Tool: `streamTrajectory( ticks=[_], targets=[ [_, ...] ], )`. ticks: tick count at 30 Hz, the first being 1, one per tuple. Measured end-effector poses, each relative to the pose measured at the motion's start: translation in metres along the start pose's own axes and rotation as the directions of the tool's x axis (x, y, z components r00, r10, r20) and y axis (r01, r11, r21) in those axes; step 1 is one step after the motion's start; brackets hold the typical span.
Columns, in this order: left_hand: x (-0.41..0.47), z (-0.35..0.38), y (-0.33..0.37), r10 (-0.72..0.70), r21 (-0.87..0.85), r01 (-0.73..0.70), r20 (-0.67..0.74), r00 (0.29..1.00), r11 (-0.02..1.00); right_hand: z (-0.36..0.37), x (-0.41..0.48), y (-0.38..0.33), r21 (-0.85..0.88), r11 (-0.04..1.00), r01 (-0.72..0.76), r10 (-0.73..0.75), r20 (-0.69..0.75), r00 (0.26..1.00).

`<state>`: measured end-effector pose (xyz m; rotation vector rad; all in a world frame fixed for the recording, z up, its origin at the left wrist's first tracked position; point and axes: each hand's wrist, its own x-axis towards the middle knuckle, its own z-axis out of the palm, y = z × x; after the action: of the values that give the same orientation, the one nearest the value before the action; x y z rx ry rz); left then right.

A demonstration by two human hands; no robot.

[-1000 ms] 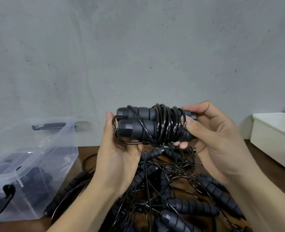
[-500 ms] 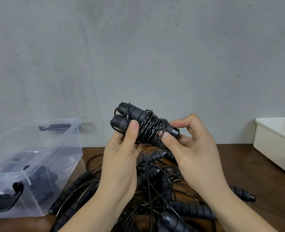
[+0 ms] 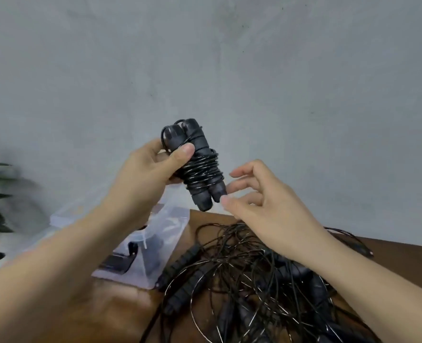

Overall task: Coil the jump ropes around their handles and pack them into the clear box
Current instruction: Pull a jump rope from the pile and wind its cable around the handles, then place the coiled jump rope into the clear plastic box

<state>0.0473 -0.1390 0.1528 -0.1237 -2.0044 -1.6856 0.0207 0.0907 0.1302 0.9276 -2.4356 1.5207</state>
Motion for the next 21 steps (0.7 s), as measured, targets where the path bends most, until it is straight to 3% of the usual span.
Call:
streamTrajectory(
  ticks=[5, 12, 17, 21],
  targets=[
    [0.034, -0.072, -0.005, -0.081, 0.319, 0.07, 0.02, 0.997, 0.945, 0.046, 0.057, 0.005, 0.003, 0.996, 0.085, -0.085, 0.054, 0.995],
    [0.084, -0.127, -0.057, -0.213, 0.662, 0.133, 0.041, 0.976, 0.738, 0.103, 0.134, 0.032, -0.164, 0.954, 0.252, -0.218, 0.199, 0.955],
    [0.128, -0.126, -0.1, -0.306, 0.836, -0.005, 0.207, 0.929, 0.549, 0.134, 0.168, 0.049, -0.169, 0.947, 0.274, -0.228, 0.247, 0.942],
    [0.157, -0.112, -0.135, -0.458, 0.906, -0.202, 0.368, 0.809, 0.372, 0.155, 0.173, 0.067, -0.178, 0.94, 0.293, -0.21, 0.375, 0.903]
  ],
)
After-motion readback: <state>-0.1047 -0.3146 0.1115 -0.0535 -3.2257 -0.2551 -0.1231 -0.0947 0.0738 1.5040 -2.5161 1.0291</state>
